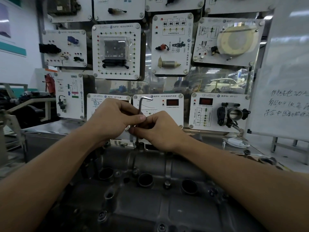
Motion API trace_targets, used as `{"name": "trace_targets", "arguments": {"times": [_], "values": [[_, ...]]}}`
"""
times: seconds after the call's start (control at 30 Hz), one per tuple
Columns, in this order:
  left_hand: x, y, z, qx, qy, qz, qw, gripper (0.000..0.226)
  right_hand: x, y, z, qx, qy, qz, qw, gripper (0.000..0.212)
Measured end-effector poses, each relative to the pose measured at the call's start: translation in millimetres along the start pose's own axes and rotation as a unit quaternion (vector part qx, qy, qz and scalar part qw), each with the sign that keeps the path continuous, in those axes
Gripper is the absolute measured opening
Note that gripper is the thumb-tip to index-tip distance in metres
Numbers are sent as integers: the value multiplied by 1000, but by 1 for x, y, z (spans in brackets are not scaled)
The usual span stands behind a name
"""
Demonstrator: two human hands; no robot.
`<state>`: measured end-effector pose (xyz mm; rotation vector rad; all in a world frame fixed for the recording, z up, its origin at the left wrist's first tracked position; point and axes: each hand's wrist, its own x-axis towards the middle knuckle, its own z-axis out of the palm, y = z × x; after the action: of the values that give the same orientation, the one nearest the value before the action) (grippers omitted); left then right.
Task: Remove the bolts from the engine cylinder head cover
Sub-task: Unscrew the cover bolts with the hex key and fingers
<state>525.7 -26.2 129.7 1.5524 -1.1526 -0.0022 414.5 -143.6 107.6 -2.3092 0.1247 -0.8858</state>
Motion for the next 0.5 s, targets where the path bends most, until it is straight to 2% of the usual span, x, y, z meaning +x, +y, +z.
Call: {"name": "trace_targets", "arguments": {"times": [0.13,0.33,0.43,0.5], "values": [[0,-1,2,4,25,-8,1000,15,0,1,1,-10,27,5,1000,23],[-1,-1,2,26,60,-4,998,36,0,0,0,-26,9,-4,1000,20],[0,1,1,3,38,-14,999,24,0,0,-1,-37,-5,-17,999,21],[-1,5,-4,-30,-12,-31,999,10,0,-1,-2,-47,-15,-23,999,20]]}}
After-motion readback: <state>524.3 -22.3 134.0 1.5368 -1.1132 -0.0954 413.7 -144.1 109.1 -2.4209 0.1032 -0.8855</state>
